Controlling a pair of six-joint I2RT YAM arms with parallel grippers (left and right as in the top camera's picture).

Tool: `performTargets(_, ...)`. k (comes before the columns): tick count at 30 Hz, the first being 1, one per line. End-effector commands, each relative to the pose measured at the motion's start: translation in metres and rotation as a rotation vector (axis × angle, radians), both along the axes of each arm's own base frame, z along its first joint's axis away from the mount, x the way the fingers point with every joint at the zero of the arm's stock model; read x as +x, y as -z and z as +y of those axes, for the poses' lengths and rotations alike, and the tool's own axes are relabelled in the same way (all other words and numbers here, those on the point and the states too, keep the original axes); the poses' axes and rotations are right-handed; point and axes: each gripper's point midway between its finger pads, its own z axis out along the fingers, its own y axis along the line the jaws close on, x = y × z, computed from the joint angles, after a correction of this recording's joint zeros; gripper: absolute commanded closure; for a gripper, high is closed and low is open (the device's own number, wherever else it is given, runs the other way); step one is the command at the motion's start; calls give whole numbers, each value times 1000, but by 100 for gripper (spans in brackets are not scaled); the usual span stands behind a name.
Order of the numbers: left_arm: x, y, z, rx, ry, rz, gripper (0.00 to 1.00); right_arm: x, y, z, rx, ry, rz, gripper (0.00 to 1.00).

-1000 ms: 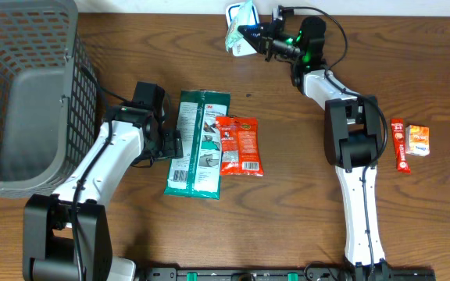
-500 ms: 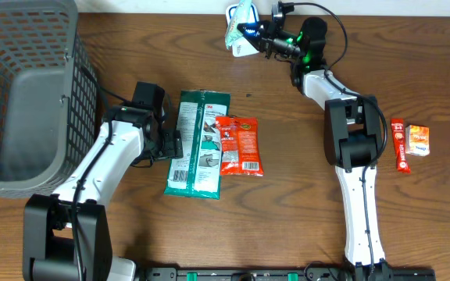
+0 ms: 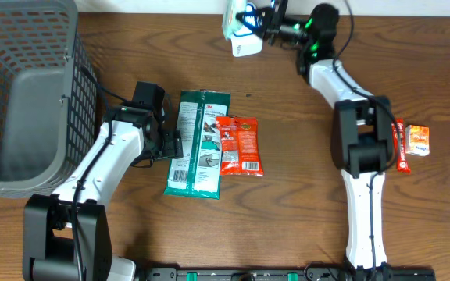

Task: Scan the item barcode
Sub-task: 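Hold the wipes at the scanner, then carry it right and down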

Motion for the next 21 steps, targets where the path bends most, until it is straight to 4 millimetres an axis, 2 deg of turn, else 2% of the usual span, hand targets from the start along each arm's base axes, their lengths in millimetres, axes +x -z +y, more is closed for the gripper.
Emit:
performTargets(1,1,-1,1,7,-5,-4,14,-29,-83,1,5,-33,-138,98)
performTargets(2,1,-1,1,8,-5,-4,14,-33,-100,0,5,-21,-120,98)
performTargets(5,1,-1,1,8,-4,-4,14,-38,-122,-3,-6,10,-110,98)
performTargets(8,1,-1,1,8,-4,-4,14,-38,-126,-6,-74,77,-67,98)
performTargets(11,1,-1,1,8,-5,-4,14,-37,-93,-25,-309,261,16,98)
performTargets(13,1,-1,1,7,-5,-4,14,-43,-67,-46,-514,369,33,99)
performTargets(17,1,-1,1,8,-5,-4,13,-74,-15,-83,-938,457,74,99)
performTargets(21,1,-1,1,7,-5,-4,13,-114,29,-115,-1273,400,154,99)
